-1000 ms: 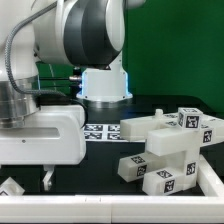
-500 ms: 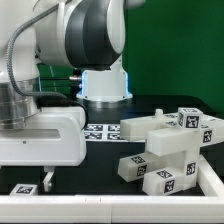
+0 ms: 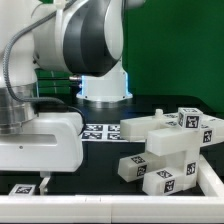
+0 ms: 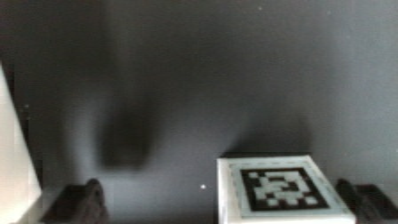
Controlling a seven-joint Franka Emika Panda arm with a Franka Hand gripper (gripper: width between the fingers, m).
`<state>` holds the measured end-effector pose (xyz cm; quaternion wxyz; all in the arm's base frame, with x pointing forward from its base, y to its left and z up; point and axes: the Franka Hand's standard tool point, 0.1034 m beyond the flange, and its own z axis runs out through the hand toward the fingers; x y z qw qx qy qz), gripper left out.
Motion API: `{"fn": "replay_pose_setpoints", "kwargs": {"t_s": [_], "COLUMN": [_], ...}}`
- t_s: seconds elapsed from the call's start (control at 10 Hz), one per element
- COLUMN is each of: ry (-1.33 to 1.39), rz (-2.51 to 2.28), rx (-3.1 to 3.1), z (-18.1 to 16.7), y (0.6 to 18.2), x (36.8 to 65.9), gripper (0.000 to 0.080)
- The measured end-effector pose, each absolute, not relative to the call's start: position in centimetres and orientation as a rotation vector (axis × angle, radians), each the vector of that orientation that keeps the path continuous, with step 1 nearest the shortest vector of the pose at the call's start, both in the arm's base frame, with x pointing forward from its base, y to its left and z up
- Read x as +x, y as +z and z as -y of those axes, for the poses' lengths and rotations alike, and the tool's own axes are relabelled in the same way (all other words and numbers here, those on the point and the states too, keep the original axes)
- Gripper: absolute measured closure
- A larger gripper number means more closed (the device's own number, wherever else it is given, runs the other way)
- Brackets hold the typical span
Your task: Assemble chair
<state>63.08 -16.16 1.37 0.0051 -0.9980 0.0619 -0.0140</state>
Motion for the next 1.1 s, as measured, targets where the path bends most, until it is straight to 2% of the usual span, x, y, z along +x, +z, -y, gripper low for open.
{"fn": "replay_pose_setpoints", "kwargs": {"t_s": [0.2,0.3,0.4,0.6,0.9,1.1], "ry": [-0.042,-0.042,-0.042,-0.047,-0.069,0.058], "rz": [-0.197,-0.197,-0.197,-0.149,-0.148,-0.201], "rx": [-3.125,-3.125,-3.125,-3.125,-3.112,-3.083], "z": [16.3,16.3,16.3,15.9,13.8,13.5], "y": [1.4,1.4,1.4,2.0,4.9,4.6], "x": [63.0,63.0,63.0,62.7,57.1,56.1], "gripper": [0.0414,0.0414,0.0515,0.0515,0.0515,0.0514]}}
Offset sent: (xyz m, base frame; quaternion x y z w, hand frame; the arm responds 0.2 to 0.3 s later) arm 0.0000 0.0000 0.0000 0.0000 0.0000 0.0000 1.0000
